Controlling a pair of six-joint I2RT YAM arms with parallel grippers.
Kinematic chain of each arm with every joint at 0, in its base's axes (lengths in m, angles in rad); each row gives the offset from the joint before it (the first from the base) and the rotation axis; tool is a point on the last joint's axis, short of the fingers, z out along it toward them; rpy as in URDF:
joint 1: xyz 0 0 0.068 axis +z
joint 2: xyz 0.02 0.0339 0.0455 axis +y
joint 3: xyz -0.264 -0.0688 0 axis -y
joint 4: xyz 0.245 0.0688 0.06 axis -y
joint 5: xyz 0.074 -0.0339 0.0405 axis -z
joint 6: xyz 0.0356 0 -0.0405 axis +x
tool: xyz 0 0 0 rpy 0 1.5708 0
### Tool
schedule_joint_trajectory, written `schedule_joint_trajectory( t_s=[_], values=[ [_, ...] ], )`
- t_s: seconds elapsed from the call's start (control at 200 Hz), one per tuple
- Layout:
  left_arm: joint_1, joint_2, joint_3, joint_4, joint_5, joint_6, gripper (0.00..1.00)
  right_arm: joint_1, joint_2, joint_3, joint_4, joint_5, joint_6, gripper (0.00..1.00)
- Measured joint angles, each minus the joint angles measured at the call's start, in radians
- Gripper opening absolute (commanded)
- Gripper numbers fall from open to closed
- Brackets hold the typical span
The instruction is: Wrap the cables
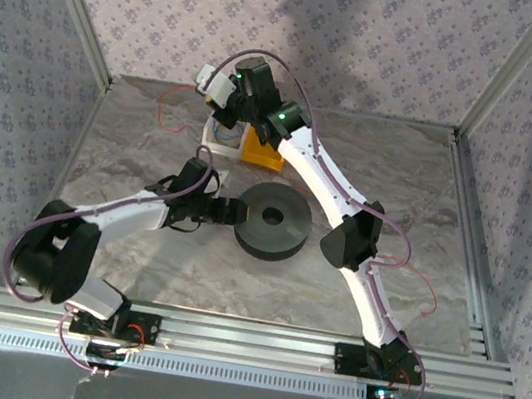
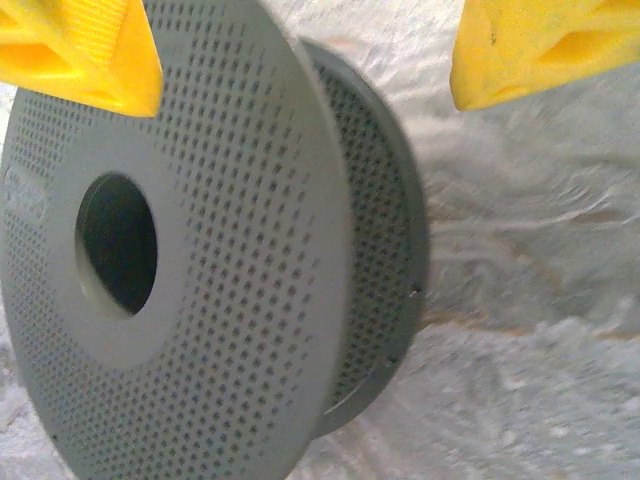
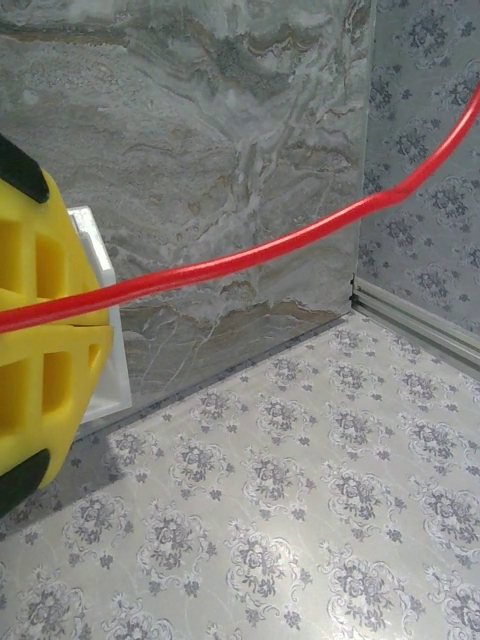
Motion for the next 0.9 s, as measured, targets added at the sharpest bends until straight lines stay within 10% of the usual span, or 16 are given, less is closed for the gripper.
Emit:
schedule_joint_trajectory(
  t_s=[0.345, 0.8, 0.899],
  values=[
    [-0.01, 0.171, 0.017, 0.288, 0.111, -0.117, 0.68, 0.0, 0.0, 0.0, -0.015, 0.0, 0.007, 0.0],
    [-0.01, 0.182, 0.023, 0.367, 0.177, -0.194, 0.01, 0.0, 0.0, -0.021, -0.019, 0.008, 0.008, 0.0],
    [-0.012, 0.159, 0.048, 0.379, 0.226, -0.208, 0.0, 0.0, 0.0, -0.033, -0.019, 0.011, 0.007, 0.0]
  ],
)
